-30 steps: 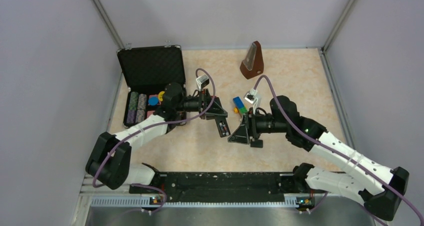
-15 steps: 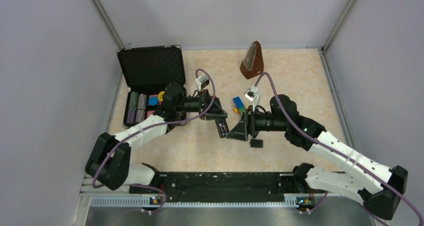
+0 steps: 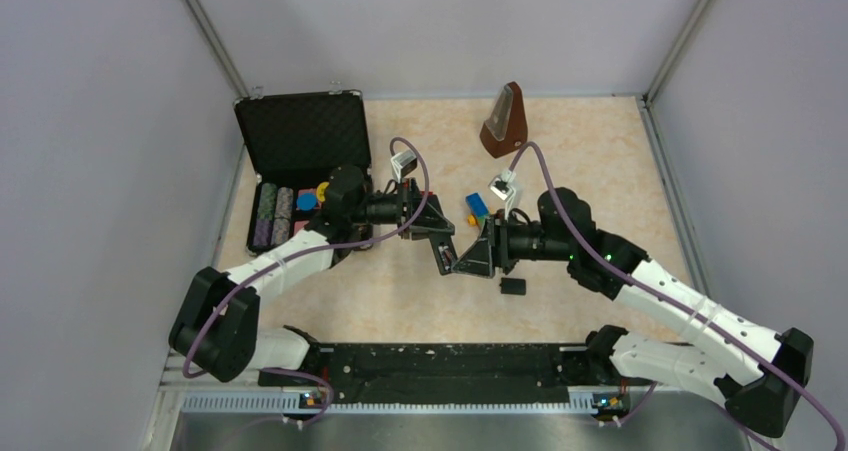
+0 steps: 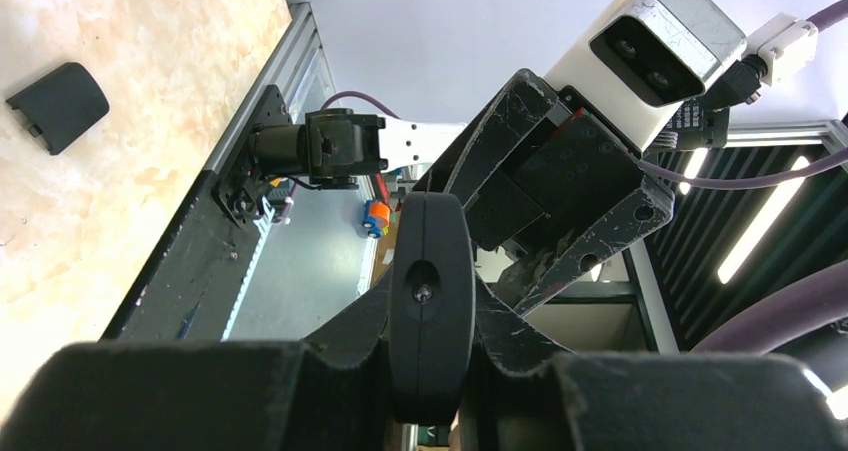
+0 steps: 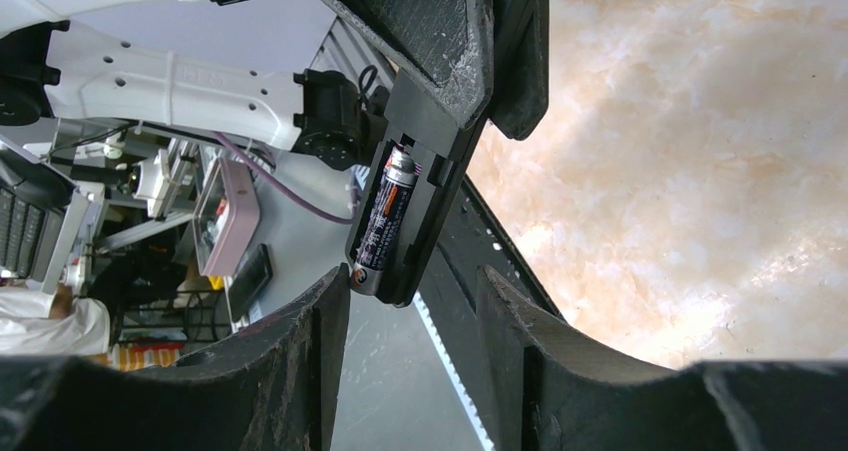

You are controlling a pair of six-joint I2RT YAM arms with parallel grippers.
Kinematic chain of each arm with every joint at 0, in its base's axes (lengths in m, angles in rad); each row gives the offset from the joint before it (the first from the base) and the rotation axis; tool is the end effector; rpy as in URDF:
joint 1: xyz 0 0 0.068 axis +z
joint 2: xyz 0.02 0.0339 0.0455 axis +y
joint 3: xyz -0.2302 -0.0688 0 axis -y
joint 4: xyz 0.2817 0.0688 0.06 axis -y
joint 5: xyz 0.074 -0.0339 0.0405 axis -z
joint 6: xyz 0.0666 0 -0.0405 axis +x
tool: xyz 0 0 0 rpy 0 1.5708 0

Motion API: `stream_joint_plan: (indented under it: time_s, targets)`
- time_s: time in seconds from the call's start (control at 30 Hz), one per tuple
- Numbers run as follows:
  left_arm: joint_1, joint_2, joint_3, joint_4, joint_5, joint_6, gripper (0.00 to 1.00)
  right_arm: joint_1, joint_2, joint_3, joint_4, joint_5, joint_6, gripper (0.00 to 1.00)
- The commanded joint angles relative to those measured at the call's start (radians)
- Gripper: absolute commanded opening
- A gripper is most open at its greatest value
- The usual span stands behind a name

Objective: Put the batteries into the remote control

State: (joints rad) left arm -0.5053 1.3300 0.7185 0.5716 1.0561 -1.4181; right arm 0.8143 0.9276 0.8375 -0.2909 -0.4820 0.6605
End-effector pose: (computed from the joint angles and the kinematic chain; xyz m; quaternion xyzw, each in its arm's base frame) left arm 0.2667 -0.2138 0.2202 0.0389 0.7130 -0.6987 0.0444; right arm 0.1775 0.2331 0.2827 -0.1952 0.7916 0.5122 0.2699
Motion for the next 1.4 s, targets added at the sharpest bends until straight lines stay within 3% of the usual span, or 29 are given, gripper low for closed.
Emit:
stream_joint_plan:
  time_s: [0.0,0.17,0.4,0.7,1.03,1.37]
  targets:
    - [-0.011,-0.039,0.048,0.019,0.017,0.02,0.0,-0.024,0.005,-0.006,0.045,0.028,0.014,0.48]
    - [-0.012,-0.037,0.05,-0.014,-0.017,0.045,0.0,-0.023,0.005,0.002,0.052,0.006,0.042,0.5]
    - [-0.012,-0.032,0.05,-0.028,-0.09,0.051,0.0,-0.023,-0.015,0.024,0.051,0.02,0.12,0.62]
    - [-0.014,-0.121,-0.016,0.002,-0.31,-0.002,0.0,-0.023,-0.067,-0.022,0.047,0.245,0.366,0.73]
    - [-0.043,-0.231,-0.06,0.026,-0.511,-0.078,0.0,-0.024,-0.163,-0.139,0.346,0.346,0.591,0.74]
    - [-0.114,-0.279,-0.113,0.072,-0.697,-0.142,0.0,-0.023,-0.146,-0.101,0.339,0.381,0.61,0.73]
